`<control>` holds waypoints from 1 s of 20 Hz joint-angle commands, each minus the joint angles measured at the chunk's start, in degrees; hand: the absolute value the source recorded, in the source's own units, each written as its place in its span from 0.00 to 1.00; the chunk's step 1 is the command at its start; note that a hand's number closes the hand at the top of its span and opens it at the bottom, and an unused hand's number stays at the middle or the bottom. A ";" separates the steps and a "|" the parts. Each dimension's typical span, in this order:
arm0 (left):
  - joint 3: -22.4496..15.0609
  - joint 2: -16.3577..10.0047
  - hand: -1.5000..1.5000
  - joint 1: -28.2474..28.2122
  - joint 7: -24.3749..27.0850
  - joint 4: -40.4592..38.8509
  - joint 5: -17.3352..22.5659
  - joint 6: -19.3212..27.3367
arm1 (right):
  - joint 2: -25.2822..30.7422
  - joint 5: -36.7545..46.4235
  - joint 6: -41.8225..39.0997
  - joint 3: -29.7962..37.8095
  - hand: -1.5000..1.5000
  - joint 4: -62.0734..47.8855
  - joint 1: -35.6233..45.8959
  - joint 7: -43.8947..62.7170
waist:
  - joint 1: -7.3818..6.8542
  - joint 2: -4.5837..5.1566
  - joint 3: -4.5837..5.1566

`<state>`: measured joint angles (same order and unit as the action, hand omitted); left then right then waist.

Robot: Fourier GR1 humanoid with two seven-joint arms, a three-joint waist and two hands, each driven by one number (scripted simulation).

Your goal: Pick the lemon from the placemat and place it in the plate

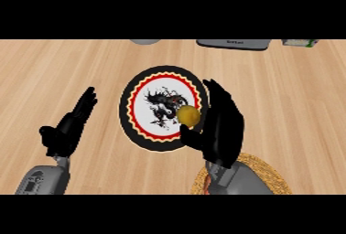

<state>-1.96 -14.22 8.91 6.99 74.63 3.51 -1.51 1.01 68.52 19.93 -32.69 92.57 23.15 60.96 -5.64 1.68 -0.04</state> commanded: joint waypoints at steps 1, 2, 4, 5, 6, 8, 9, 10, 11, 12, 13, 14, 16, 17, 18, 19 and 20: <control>0.30 0.01 0.50 0.37 -0.11 -0.96 0.27 -0.40 | -0.96 -4.43 13.73 2.38 0.00 -8.82 6.92 6.45 | 0.17 -0.25 -0.05; -0.03 -0.05 0.50 0.72 -0.71 -0.12 -0.02 -0.26 | -0.97 -4.29 15.48 2.47 0.00 -10.11 8.79 7.35 | -0.13 -0.41 -0.06; 0.20 -0.49 0.50 -1.74 0.76 -0.50 0.32 -1.15 | -0.97 -3.86 21.58 4.29 0.00 -9.93 9.77 5.98 | 0.17 -0.69 -0.06; 0.28 1.03 0.50 -0.43 0.92 -1.64 0.30 0.06 | -0.98 -4.31 24.58 3.88 0.00 -8.98 9.84 5.97 | 1.19 -0.73 -0.04; 1.92 -0.63 0.50 0.90 -0.11 -2.09 0.67 0.08 | -0.98 -5.68 27.74 6.73 0.00 -10.80 8.93 3.17 | 1.74 -0.49 -0.10; 0.99 -0.41 0.50 -1.48 0.06 -0.85 0.07 0.10 | -0.98 -7.22 33.79 4.92 0.00 -10.28 7.04 2.79 | 2.04 -1.04 -0.12; 0.66 0.06 0.50 -0.95 -0.57 0.20 -0.08 0.60 | -0.99 -8.58 35.90 4.69 0.00 -9.79 6.79 2.82 | 2.35 -1.21 -0.13; 1.37 -0.76 0.50 -1.29 -0.34 0.07 0.00 0.47 | -0.99 -10.81 39.41 2.54 0.00 -9.80 4.48 0.81 | 2.57 -1.17 -0.13; 1.71 0.12 0.50 -2.95 2.74 -1.97 -0.16 0.89 | -0.99 -12.14 41.18 4.48 0.00 -8.99 3.98 -1.71 | 3.36 -1.09 -0.08; 1.56 -0.48 0.50 -2.76 0.26 -0.34 -0.27 1.00 | -0.99 -14.55 42.82 4.57 0.00 -10.08 3.51 -3.43 | 3.44 -1.20 -0.12; 1.94 -0.04 0.50 -3.22 1.63 -1.01 -0.12 1.15 | -0.99 -15.32 44.43 2.10 0.00 -8.29 0.79 -4.70 | 4.19 -1.38 -0.07; 1.89 -0.39 0.50 -3.80 -0.19 1.24 0.36 0.91 | -1.00 -15.54 43.53 2.86 0.00 -3.93 -2.58 -7.05 | 5.04 -1.71 -0.09; 3.59 -1.17 0.50 -4.69 4.67 -2.34 0.23 0.11 | -0.51 -18.08 46.41 0.42 0.00 -3.68 -6.86 -13.08 | 5.38 -1.55 -0.02; 4.35 -2.48 0.50 -3.24 2.21 -1.78 1.56 -1.50 | 0.92 -20.45 48.53 -1.06 0.00 -2.83 -10.24 -15.47 | 5.48 -1.55 -0.05; 2.56 -0.34 0.50 -3.82 -1.83 1.78 -0.10 1.54 | 3.59 -24.68 47.22 -1.09 0.00 -3.04 -9.88 -18.44 | 5.30 -1.62 -0.04; 4.42 -1.80 0.50 -3.74 2.57 -1.83 1.25 -1.54 | 5.18 -28.63 48.65 -2.10 0.00 -3.02 -9.94 -21.76 | 5.30 -1.54 -0.02; 3.97 -2.14 0.50 -7.26 -0.70 4.52 1.78 -1.17 | 7.81 -28.83 46.39 -3.87 0.00 2.98 -14.69 -22.05 | 5.31 -1.76 -0.04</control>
<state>1.36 -15.62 4.68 7.90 74.99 4.39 -1.91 4.01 46.58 61.69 -32.98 89.74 15.40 44.38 -0.77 0.16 -0.09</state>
